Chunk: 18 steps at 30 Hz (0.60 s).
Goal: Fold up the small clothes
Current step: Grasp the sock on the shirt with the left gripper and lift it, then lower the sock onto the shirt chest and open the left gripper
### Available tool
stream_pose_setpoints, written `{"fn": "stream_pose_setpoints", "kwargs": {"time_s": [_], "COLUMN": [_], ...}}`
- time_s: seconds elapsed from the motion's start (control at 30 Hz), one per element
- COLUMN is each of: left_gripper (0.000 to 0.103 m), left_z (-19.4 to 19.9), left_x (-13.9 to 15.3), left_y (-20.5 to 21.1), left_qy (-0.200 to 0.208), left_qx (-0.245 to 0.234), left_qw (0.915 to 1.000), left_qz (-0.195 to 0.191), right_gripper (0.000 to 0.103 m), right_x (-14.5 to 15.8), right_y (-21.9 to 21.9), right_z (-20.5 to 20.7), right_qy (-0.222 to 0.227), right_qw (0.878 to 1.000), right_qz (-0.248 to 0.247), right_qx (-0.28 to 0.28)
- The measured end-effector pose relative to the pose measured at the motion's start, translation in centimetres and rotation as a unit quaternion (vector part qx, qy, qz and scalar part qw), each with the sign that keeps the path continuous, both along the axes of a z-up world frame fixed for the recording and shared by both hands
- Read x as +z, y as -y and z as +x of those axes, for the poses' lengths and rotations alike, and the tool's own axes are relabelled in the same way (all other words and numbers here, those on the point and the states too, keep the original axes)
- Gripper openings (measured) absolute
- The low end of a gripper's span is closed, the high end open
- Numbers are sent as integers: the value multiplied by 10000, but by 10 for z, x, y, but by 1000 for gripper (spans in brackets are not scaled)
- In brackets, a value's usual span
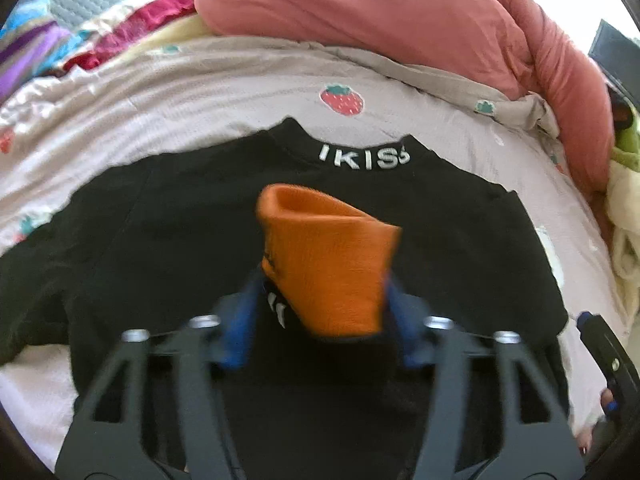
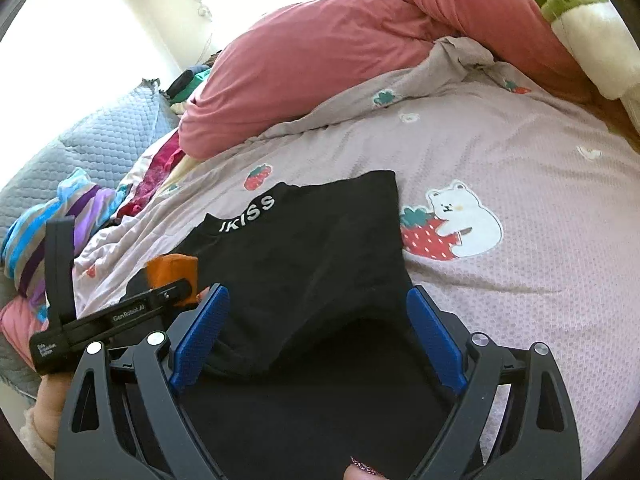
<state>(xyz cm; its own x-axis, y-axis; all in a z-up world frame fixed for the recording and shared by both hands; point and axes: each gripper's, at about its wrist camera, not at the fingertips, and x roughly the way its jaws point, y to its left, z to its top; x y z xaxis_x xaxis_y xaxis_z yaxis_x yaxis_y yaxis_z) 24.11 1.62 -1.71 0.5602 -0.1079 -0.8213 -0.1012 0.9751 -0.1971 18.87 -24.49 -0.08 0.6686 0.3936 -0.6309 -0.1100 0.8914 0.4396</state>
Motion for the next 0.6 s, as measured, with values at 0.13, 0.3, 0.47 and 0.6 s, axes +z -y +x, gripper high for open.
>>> {"fn": "stream_pose_setpoints", "kwargs": {"time_s": [0.13, 0.3, 0.47, 0.6], "left_gripper": [28, 58, 67, 67], "left_z": [-20, -53, -61, -53], "left_x": [-2, -11, -16, -27], "left_y": [-32, -71, -87, -83], "left_qy": [122, 152, 139, -101], "left_qx": [184, 419, 391, 398], "left_qw": [9975, 9849, 9647, 9493], "left_qz": [-669, -1670, -2602, -3117], "right_gripper": [89, 89, 89, 89], "right_x": [-3, -8, -10, -8], "right_y": [3, -1, -12, -15], "right_z": [3, 5, 5, 4], "right_qy": [-27, -97, -138, -101], "right_qw": [10000, 9999, 9998, 9998], "right_qz": [-11, 18, 71, 57], "right_qx": [-23, 15, 113, 141]}}
